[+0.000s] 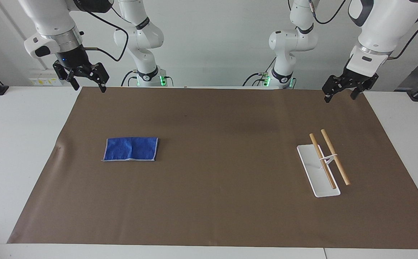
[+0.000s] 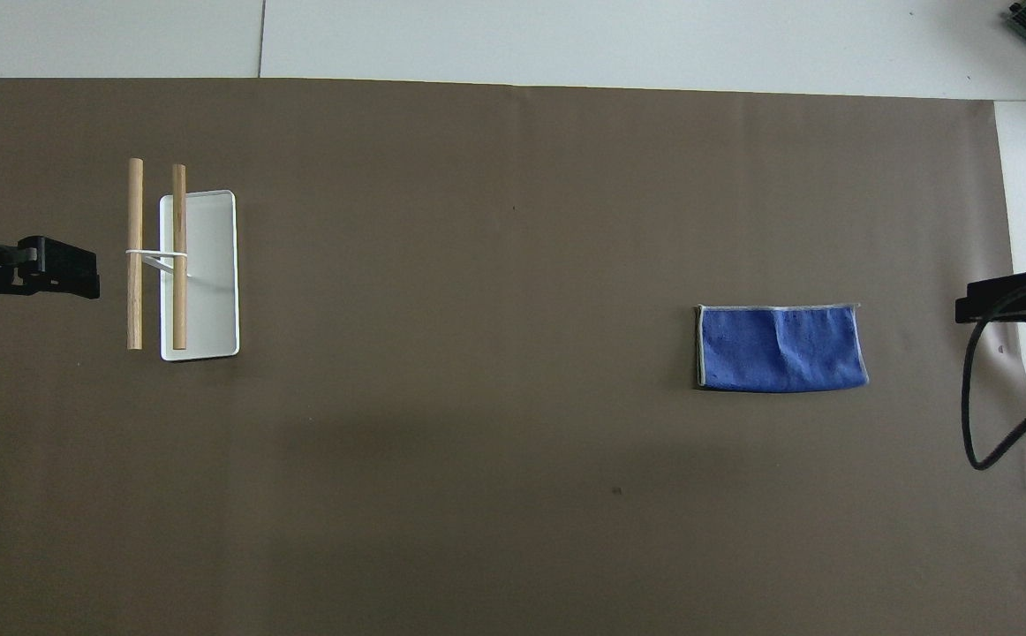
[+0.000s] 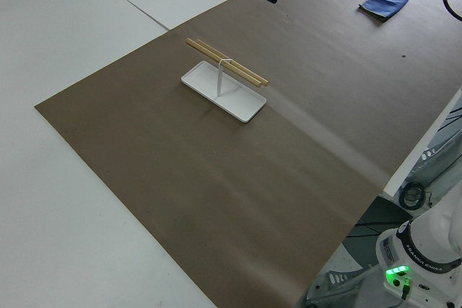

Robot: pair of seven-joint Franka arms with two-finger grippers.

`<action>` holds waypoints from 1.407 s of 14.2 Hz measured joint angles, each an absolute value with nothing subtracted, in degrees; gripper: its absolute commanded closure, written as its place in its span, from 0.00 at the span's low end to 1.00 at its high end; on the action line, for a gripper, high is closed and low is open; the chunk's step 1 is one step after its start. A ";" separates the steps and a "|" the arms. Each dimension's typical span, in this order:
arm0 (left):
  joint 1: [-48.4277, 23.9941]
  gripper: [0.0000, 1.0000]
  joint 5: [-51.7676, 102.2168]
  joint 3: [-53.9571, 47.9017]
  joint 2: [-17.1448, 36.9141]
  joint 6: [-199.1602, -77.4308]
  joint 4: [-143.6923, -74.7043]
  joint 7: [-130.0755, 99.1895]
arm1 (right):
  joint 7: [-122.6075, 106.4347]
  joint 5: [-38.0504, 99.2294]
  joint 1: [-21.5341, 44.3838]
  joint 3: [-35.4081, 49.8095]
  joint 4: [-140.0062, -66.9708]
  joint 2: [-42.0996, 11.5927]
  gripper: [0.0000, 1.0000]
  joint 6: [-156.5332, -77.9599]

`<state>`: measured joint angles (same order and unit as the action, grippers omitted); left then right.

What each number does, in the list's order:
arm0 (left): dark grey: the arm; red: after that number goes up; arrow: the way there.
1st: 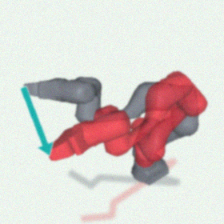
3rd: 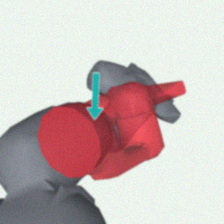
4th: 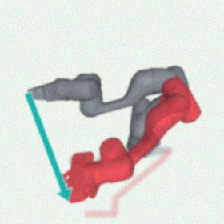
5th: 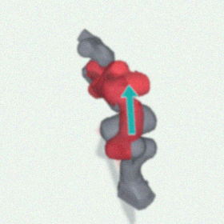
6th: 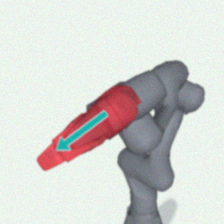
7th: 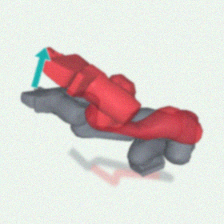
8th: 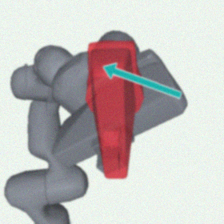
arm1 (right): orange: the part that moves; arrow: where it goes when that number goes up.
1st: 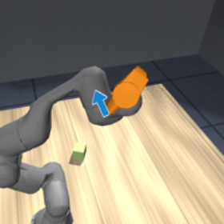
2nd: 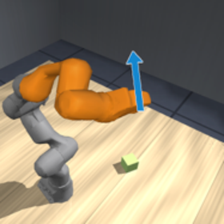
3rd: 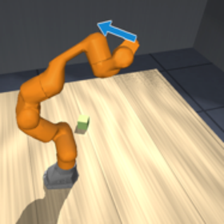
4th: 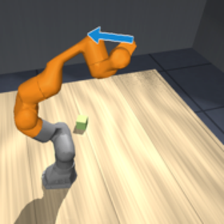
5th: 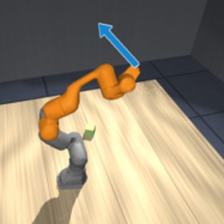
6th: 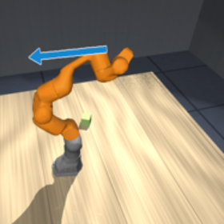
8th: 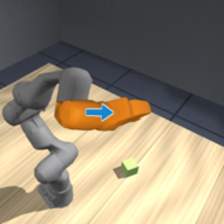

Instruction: Right arm passes towel to left arm to hang

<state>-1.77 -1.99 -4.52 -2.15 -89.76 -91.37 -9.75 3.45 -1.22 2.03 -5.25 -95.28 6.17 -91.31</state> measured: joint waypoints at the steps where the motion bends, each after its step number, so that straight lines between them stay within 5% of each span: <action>1: -1.77 0.00 -2.00 -4.52 -2.16 -89.76 -91.37 -9.75 | 3.44 -1.30 2.03 -5.25 -95.34 6.17 0.00 -91.32; 20: -1.77 0.00 -1.99 -4.37 -2.20 -89.52 -91.38 -9.75 | 3.52 -1.32 1.85 -5.40 -97.38 6.35 0.00 -91.32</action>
